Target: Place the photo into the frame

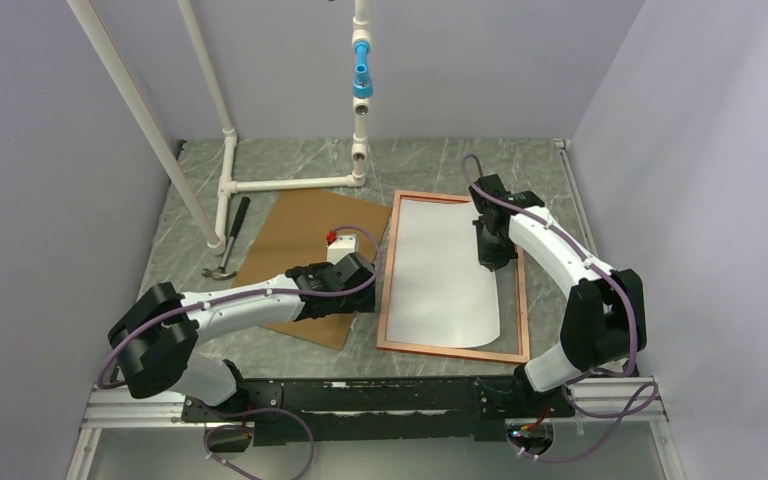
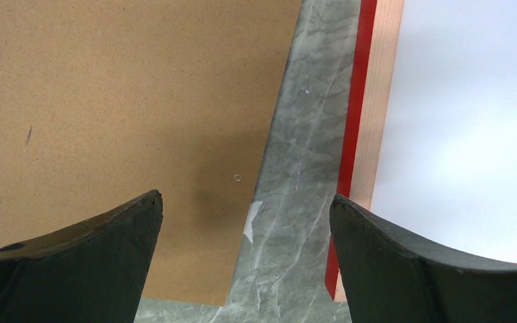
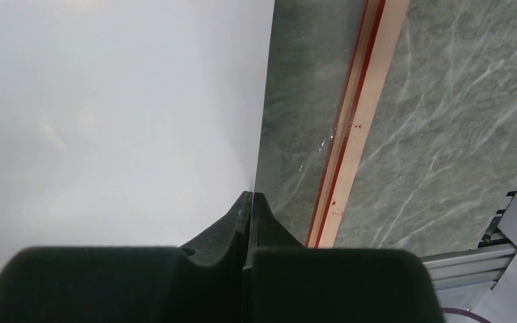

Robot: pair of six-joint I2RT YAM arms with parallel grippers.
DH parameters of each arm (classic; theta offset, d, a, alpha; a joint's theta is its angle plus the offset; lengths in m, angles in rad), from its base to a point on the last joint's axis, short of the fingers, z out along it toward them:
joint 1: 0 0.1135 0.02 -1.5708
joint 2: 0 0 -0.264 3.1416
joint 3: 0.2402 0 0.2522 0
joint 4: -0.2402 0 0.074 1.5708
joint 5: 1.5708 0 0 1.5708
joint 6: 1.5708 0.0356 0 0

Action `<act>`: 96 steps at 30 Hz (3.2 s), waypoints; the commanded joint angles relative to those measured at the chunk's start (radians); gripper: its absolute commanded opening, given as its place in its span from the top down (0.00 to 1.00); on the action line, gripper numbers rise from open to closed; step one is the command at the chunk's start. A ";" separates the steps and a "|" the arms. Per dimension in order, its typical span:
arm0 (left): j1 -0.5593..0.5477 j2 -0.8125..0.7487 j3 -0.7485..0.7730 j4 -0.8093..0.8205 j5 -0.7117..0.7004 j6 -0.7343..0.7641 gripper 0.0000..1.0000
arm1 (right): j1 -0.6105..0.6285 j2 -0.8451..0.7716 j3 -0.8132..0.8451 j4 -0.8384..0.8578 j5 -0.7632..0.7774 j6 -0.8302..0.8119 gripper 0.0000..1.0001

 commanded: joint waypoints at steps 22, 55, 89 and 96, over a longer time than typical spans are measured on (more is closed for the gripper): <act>0.003 0.004 0.031 -0.009 -0.002 0.014 0.02 | 0.007 0.008 0.041 0.072 -0.059 0.024 0.99; 0.023 0.020 0.032 0.024 0.059 0.032 0.01 | 0.007 -0.090 -0.013 0.126 0.038 0.032 0.26; 0.080 0.144 -0.027 0.352 0.462 -0.008 0.01 | -0.086 -0.236 -0.092 0.260 -0.274 0.078 0.07; 0.080 0.201 -0.041 0.483 0.574 -0.057 0.02 | -0.124 -0.246 -0.107 0.283 -0.363 0.085 0.07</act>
